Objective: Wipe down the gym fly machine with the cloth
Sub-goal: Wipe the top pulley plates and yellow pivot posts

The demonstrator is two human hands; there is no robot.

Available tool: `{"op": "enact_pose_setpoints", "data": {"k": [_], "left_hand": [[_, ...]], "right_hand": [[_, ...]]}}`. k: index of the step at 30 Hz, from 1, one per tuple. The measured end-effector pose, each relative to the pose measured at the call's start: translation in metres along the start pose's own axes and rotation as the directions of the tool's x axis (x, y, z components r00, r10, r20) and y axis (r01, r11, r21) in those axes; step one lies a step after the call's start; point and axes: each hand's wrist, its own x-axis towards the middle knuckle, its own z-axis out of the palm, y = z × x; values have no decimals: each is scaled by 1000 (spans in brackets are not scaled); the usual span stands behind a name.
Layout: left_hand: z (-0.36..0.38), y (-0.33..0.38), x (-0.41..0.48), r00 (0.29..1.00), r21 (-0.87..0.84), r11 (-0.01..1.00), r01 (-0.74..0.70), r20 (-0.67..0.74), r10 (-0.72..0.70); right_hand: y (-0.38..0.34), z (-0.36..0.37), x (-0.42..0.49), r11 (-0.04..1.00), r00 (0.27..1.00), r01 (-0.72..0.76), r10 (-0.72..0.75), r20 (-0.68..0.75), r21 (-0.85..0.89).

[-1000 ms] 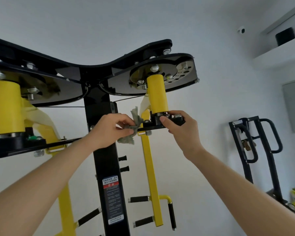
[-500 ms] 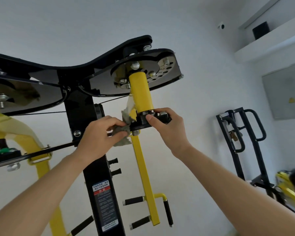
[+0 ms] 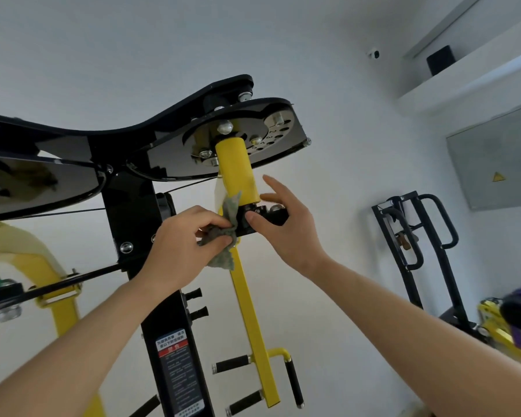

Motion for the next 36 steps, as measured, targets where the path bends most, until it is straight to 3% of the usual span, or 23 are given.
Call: {"op": "enact_pose_setpoints", "data": {"k": [6,10,19,26,36], "left_hand": [[-10,-19,1,993,-28,993,112,36,-111],[-15,-32,-7,973,-124,965,231,52,-226],[11,-9,-10,992,-81,995,63,-107,-72],[-8,-29,-7,997,-38,997,71,15,-71],[-39,-66,0,922,120,943,310,206,-329]], "right_hand": [[-9,-2,18,954,978,169,-131,161,-248],[2,-1,14,954,977,191,-162,141,-229],[10,6,7,951,978,206,-205,30,-230],[10,7,4,962,983,174,-182,-18,-212],[4,7,0,973,992,117,-124,-25,-197]]}}
